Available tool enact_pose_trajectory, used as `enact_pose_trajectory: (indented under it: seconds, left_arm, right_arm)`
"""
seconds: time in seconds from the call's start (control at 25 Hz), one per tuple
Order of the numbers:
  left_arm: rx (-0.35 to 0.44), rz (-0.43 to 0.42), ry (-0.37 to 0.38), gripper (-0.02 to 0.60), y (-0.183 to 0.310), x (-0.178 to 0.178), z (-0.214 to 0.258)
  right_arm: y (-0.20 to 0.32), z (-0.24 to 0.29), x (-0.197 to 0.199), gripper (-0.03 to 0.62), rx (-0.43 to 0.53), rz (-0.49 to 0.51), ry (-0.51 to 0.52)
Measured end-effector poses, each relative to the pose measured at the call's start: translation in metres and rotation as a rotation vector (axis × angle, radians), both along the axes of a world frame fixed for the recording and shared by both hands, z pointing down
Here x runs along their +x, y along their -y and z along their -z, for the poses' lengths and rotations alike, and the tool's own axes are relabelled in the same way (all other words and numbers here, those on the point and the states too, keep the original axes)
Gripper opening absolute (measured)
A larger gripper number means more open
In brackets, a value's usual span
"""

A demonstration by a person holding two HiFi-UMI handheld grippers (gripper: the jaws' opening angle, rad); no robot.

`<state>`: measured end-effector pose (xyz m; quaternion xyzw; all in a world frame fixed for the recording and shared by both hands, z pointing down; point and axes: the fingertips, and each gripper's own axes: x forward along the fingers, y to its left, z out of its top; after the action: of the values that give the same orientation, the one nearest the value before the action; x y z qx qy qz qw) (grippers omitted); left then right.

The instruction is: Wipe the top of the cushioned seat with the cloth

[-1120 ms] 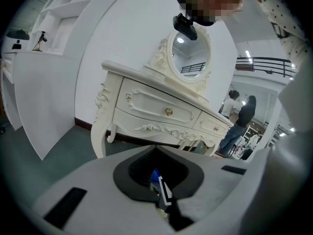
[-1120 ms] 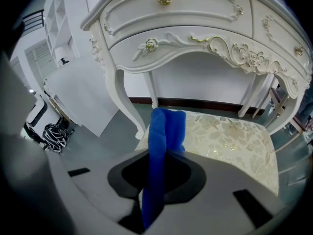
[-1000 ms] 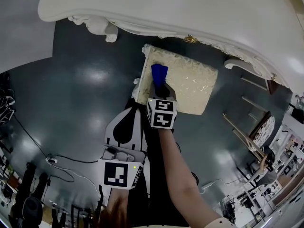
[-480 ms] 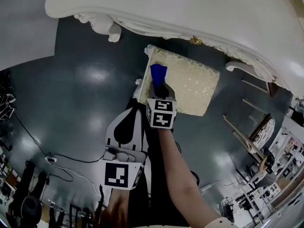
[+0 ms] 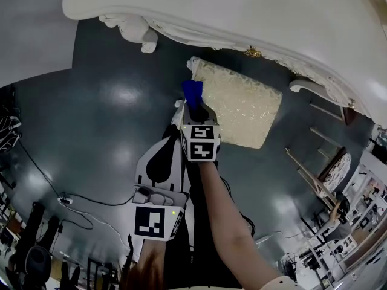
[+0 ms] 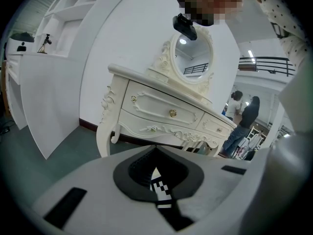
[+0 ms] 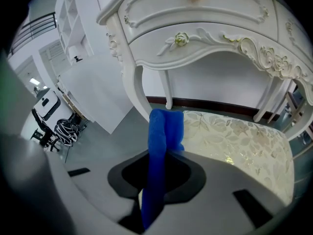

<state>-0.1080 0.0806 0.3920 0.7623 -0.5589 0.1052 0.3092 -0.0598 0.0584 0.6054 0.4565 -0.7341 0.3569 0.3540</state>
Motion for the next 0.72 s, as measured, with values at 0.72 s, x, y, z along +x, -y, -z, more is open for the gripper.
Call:
enact_pose_trajectory:
  seconds: [0.72]
  left_arm:
    - [0.033, -0.115, -0.022, -0.002, 0.004, 0.052, 0.025]
  right_arm:
    - [-0.004, 0.079, 0.064, 0.061, 0.142, -0.124, 0.098]
